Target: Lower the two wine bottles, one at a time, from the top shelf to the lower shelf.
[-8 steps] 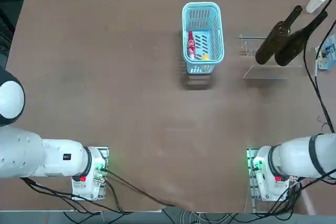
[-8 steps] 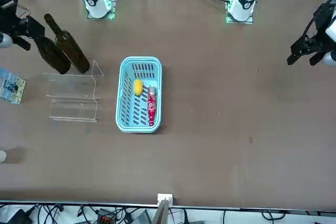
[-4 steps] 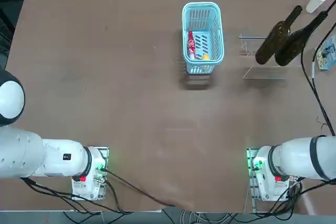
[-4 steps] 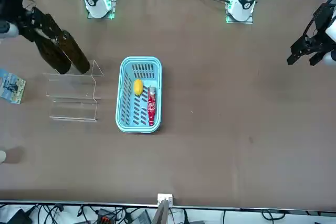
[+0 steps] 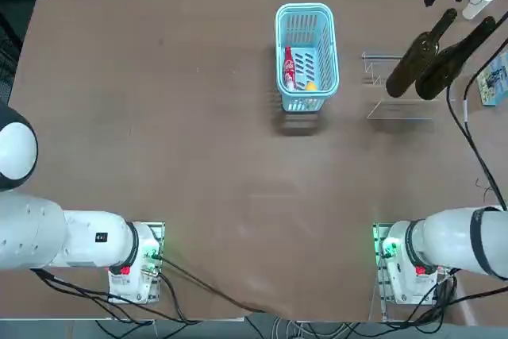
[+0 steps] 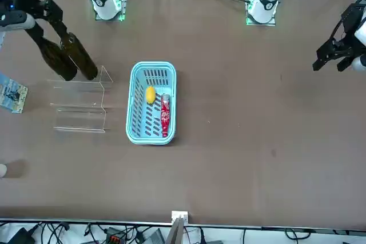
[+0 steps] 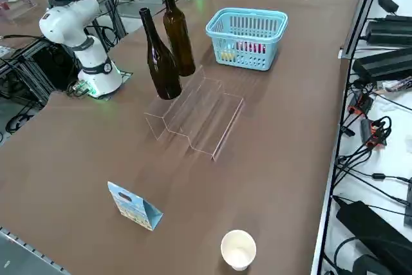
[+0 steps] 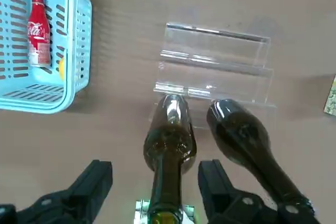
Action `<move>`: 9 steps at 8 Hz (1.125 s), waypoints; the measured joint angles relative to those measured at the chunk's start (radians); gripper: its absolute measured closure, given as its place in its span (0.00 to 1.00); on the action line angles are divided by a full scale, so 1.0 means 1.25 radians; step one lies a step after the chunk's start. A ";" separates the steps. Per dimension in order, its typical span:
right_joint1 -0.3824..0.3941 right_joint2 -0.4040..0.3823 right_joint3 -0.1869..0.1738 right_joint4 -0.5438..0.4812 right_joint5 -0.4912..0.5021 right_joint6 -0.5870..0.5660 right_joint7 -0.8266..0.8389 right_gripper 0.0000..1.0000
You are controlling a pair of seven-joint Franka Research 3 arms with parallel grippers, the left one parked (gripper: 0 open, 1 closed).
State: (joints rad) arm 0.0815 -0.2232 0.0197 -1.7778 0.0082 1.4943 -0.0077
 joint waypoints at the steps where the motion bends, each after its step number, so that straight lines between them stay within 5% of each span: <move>1: 0.000 -0.002 0.000 -0.009 -0.001 0.000 0.000 0.00; 9: 0.000 -0.112 0.000 -0.157 -0.011 0.044 0.000 0.09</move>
State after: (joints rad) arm 0.0813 -0.3633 0.0199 -1.9742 -0.0062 1.5493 -0.0079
